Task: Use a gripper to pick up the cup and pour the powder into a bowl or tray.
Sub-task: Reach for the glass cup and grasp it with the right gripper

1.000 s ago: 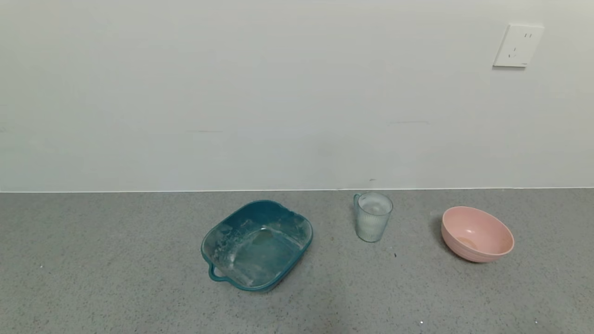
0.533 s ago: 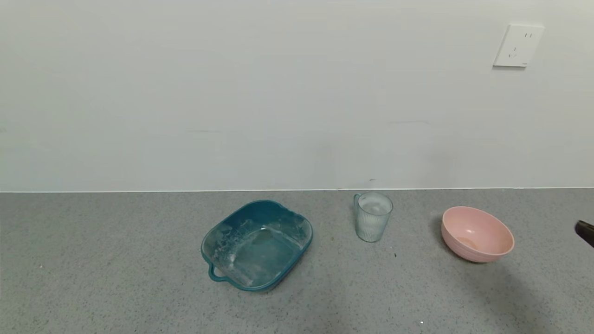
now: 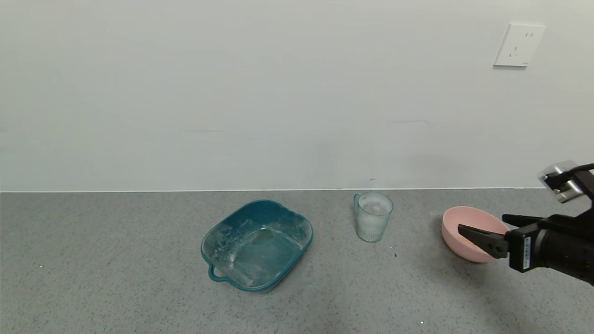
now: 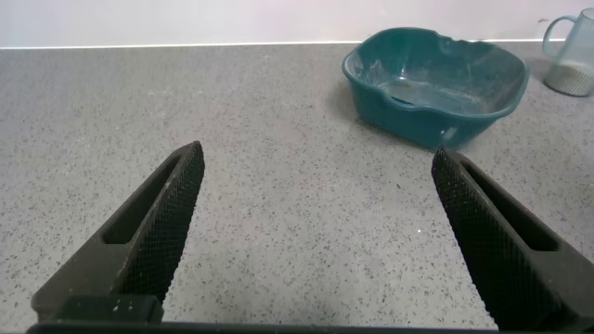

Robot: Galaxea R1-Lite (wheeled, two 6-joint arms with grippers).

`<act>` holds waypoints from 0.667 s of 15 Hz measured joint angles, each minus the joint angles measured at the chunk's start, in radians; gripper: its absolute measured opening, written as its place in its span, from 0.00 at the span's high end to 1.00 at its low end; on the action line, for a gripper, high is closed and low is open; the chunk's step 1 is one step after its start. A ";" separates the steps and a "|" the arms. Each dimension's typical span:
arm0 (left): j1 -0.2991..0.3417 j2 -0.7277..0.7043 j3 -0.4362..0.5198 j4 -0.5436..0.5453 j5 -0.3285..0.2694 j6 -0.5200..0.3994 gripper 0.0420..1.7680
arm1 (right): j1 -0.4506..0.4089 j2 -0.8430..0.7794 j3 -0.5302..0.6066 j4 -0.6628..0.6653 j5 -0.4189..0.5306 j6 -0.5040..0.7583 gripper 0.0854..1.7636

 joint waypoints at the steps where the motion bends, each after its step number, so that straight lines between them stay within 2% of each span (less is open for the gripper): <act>1: 0.000 0.000 0.000 0.000 0.000 0.000 0.00 | 0.023 0.043 -0.001 -0.034 -0.002 0.007 0.03; 5: 0.000 0.000 0.000 0.000 0.000 0.000 0.00 | 0.083 0.221 -0.013 -0.148 -0.011 0.014 0.03; 10: 0.000 0.000 0.000 0.000 0.000 0.000 0.00 | 0.102 0.435 -0.062 -0.279 -0.003 0.013 0.03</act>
